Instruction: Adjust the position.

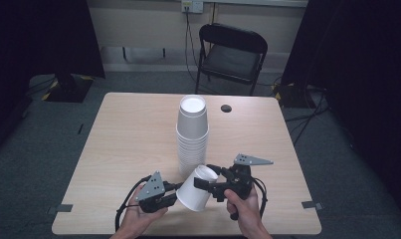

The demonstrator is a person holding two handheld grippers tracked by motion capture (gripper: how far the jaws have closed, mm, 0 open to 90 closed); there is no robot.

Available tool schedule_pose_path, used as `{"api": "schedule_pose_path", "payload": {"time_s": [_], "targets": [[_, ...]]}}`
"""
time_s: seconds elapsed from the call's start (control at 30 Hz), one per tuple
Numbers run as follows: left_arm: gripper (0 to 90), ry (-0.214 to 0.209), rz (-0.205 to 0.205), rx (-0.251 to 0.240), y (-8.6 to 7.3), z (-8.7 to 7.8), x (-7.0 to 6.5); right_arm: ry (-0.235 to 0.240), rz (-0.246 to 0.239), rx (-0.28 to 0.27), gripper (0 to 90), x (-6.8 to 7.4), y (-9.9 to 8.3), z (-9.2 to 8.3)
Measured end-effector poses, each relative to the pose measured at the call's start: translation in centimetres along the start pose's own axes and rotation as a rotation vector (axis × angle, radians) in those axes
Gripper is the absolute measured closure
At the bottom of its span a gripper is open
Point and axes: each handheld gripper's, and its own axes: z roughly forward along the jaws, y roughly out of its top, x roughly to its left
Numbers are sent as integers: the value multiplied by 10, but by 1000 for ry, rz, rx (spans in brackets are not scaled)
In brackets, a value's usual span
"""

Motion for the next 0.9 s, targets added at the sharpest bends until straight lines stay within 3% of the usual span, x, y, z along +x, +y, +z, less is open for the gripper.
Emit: {"api": "schedule_pose_path", "payload": {"time_s": [0.1, 0.33, 0.53, 0.8, 0.9], "targets": [[826, -7, -22, 7, 0, -1, 1, 2, -6, -10, 135, 0, 3, -4], [824, -37, -83, 94, 3, -4, 4, 4, -9, -9, 136, -2, 6, -7], [824, -21, -89, 116, 5, -9, 7, -16, -27, -15, 137, -4, 8, -10], [824, -37, -148, 155, 4, -10, 11, -29, -93, -5, 147, -2, 15, -18], [824, -27, -167, 166, 3, -11, 13, -47, -144, 8, 169, 0, 18, -20]]}}
